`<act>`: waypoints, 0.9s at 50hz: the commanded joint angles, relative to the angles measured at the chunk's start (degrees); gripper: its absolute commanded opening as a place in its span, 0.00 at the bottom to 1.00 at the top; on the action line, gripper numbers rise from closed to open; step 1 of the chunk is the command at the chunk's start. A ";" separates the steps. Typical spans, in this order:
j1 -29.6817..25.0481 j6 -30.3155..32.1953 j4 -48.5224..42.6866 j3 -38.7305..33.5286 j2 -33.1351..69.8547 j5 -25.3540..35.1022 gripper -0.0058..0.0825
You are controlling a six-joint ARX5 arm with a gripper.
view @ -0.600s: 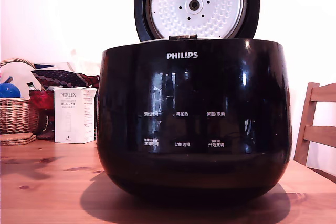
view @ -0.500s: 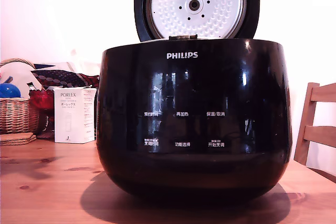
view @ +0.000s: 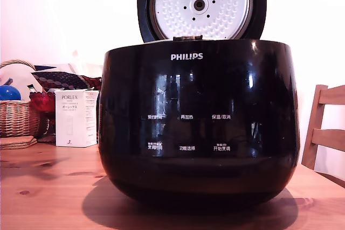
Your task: Close the rice cooker by pressing the lid down with medium force
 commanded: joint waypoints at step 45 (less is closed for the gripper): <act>-0.07 3.82 17.64 1.44 8.94 12.98 0.04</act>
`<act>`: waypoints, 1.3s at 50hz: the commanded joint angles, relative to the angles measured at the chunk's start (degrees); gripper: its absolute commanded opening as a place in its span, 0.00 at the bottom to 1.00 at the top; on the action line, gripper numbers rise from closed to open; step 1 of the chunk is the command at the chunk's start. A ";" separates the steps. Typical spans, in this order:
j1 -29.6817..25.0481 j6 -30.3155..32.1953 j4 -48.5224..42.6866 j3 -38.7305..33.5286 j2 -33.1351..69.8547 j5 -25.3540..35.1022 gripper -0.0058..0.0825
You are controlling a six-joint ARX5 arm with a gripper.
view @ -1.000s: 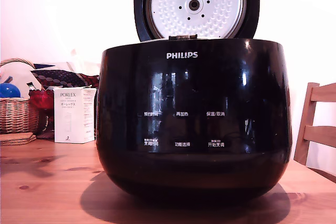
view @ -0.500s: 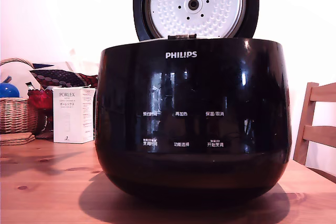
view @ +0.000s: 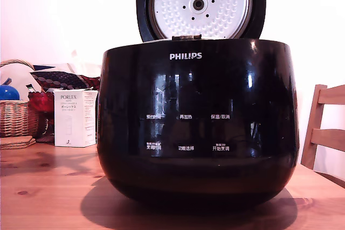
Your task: Close the rice cooker by pressing the lid down with medium force
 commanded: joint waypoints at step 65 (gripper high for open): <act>-4.55 -2.23 -30.29 20.59 12.74 18.53 0.04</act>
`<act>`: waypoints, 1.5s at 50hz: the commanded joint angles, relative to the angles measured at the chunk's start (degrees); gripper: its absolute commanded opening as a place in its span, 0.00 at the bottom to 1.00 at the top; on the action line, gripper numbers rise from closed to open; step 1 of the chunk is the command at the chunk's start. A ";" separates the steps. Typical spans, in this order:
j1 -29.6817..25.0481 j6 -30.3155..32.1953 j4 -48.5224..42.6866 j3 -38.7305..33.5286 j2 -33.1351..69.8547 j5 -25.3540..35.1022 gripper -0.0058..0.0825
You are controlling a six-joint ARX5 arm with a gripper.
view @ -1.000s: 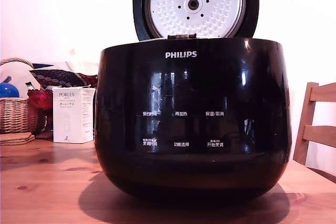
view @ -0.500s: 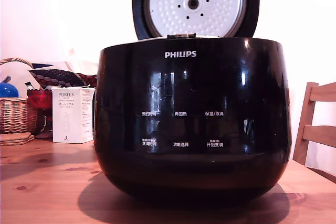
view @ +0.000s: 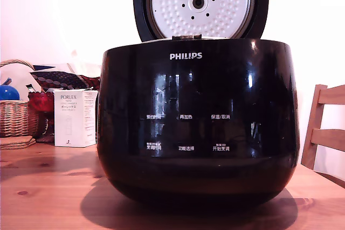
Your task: Close the rice cooker by pressing the lid down with medium force
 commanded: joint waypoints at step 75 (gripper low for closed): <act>-10.38 -1.25 -27.41 0.63 6.10 -6.38 0.04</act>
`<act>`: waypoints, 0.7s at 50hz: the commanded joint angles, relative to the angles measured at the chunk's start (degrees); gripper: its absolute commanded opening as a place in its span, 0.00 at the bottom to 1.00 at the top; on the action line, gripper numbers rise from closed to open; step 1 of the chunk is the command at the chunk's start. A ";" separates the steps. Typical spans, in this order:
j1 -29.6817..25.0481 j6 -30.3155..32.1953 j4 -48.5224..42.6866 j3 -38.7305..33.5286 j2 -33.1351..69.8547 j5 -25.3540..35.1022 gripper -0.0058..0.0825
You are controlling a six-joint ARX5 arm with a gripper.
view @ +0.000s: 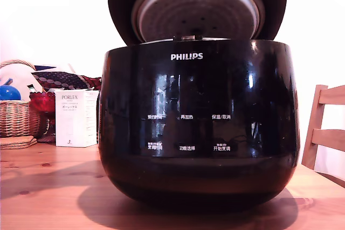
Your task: Close the rice cooker by pressing the lid down with medium force
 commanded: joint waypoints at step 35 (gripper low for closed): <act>-0.09 0.07 9.97 -12.70 -5.97 -2.01 0.04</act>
